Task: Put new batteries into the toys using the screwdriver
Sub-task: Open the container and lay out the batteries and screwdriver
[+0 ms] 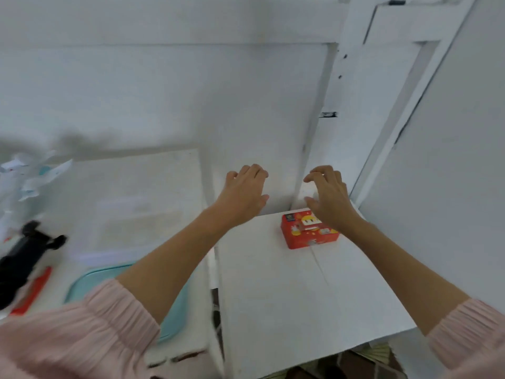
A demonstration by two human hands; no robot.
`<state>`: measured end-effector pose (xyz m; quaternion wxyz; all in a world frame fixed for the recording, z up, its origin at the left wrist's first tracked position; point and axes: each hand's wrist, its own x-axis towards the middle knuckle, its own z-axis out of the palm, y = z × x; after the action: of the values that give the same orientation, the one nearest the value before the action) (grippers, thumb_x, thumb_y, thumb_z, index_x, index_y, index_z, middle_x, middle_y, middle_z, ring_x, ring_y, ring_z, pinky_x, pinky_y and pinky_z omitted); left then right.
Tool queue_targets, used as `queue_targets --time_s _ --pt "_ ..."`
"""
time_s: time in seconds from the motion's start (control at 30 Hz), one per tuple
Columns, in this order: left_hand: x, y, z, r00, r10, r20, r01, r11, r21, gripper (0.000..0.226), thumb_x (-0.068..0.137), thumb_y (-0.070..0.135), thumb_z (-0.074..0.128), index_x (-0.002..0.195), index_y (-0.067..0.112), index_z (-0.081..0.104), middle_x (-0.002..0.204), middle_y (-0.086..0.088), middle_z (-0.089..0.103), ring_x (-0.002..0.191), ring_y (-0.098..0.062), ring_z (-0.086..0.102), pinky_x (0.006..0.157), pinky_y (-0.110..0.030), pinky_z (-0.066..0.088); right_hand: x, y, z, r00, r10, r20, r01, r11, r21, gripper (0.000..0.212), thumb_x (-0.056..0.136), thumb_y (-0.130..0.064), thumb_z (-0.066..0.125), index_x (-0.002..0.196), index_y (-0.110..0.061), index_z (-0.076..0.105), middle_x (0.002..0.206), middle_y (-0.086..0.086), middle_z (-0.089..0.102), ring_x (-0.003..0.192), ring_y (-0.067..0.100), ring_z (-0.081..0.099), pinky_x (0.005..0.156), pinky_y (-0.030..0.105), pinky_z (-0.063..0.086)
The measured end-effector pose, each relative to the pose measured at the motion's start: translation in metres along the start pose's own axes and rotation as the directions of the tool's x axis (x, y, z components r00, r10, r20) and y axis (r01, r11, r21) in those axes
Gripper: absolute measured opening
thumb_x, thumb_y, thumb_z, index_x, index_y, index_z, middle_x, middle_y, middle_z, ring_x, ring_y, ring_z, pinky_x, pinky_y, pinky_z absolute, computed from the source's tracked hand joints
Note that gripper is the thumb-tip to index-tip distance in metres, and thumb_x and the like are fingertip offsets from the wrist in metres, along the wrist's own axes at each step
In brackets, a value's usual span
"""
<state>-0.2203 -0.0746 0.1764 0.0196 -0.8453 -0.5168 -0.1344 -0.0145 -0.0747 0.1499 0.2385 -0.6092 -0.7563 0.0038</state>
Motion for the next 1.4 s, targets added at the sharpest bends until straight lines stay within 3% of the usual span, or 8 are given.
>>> queue_targets --time_s 0.2,0.37,0.6,0.7,0.83,1.03,1.23,1.4 --pt "0.103 0.046 0.083 0.976 -0.107 0.191 0.093 0.992 0.083 0.044 0.094 0.023 0.05 0.134 0.008 0.04 0.136 -0.006 0.042 0.123 -0.023 0.04 0.098 -0.038 0.034 0.032 0.138 0.009 0.99 0.033 0.137 -0.03 0.999 -0.024 0.03 0.086 -0.01 0.057 0.115 -0.009 0.051 0.128 0.009 0.04 0.115 0.024 0.038 0.091 0.038 0.036" --pt "0.133 0.065 0.161 0.9 -0.299 0.318 0.311 0.95 0.015 0.051 0.093 0.026 0.056 0.137 0.009 0.036 0.14 -0.007 0.04 0.126 -0.023 0.038 0.101 -0.038 0.034 0.051 0.219 0.042 0.939 -0.033 0.342 0.051 0.998 -0.044 0.038 0.086 -0.021 0.06 0.12 -0.01 0.046 0.128 0.007 0.041 0.115 0.021 0.037 0.093 0.031 0.032" --pt "0.112 0.056 0.271 0.762 -0.456 0.461 0.553 0.827 -0.097 0.077 0.091 0.033 0.061 0.15 0.016 0.015 0.156 -0.003 0.02 0.14 -0.021 0.026 0.111 -0.039 0.029 0.062 0.278 0.14 0.747 -0.148 0.648 0.229 0.972 -0.043 0.073 0.083 -0.044 0.061 0.139 -0.016 0.023 0.143 0.003 0.026 0.13 0.017 0.027 0.106 0.035 0.027" --pt "0.113 0.051 0.311 0.726 -0.463 0.508 0.61 0.775 -0.165 0.082 0.088 0.035 0.064 0.15 0.018 0.013 0.158 -0.001 0.019 0.142 -0.02 0.024 0.113 -0.039 0.026 0.067 0.297 0.186 0.658 -0.137 0.741 0.332 0.935 -0.122 0.091 0.078 -0.051 0.064 0.144 -0.017 0.011 0.151 0.005 0.013 0.139 0.024 0.015 0.113 0.044 0.019" --pt "0.116 0.051 0.362 0.676 -0.488 0.551 0.703 0.652 -0.285 0.081 0.085 0.031 0.07 0.148 0.022 0.021 0.156 0.0 0.025 0.14 -0.02 0.027 0.112 -0.04 0.028 0.077 0.314 0.237 0.606 -0.111 0.788 0.367 0.918 -0.153 0.108 0.07 -0.062 0.067 0.145 -0.02 0.001 0.155 0.005 -0.001 0.142 0.029 0.005 0.114 0.049 0.011" --pt "0.106 0.042 0.439 0.652 -0.505 0.565 0.758 0.434 -0.487 0.092 0.062 0.043 0.081 0.14 0.033 0.033 0.136 0.009 0.051 0.122 -0.015 0.051 0.096 -0.053 0.048 0.098 0.313 0.29 0.544 -0.175 0.821 0.436 0.895 -0.099 0.131 0.056 -0.069 0.072 0.143 -0.027 -0.017 0.153 0.005 -0.022 0.141 0.036 -0.012 0.112 0.056 0.003" --pt "0.108 0.052 0.457 0.635 -0.645 0.425 0.737 0.341 -0.583 0.073 0.072 0.026 0.08 0.136 0.021 0.045 0.132 0.001 0.056 0.119 -0.018 0.051 0.101 -0.047 0.043 0.094 0.305 0.307 0.532 -0.102 0.84 0.457 0.87 -0.184 0.133 0.06 -0.055 0.077 0.141 -0.026 -0.024 0.151 0.011 -0.023 0.139 0.043 -0.013 0.107 0.064 0.005" --pt "0.104 0.054 0.471 0.621 -0.709 0.335 0.717 0.341 -0.608 0.061 0.074 0.023 0.079 0.129 0.016 0.054 0.126 -0.002 0.06 0.121 -0.023 0.048 0.103 -0.055 0.038 0.096 0.3 0.307 0.514 -0.08 0.854 0.44 0.879 -0.183 0.131 0.059 -0.046 0.081 0.142 -0.024 -0.018 0.15 0.012 -0.013 0.138 0.044 -0.007 0.106 0.067 0.008"
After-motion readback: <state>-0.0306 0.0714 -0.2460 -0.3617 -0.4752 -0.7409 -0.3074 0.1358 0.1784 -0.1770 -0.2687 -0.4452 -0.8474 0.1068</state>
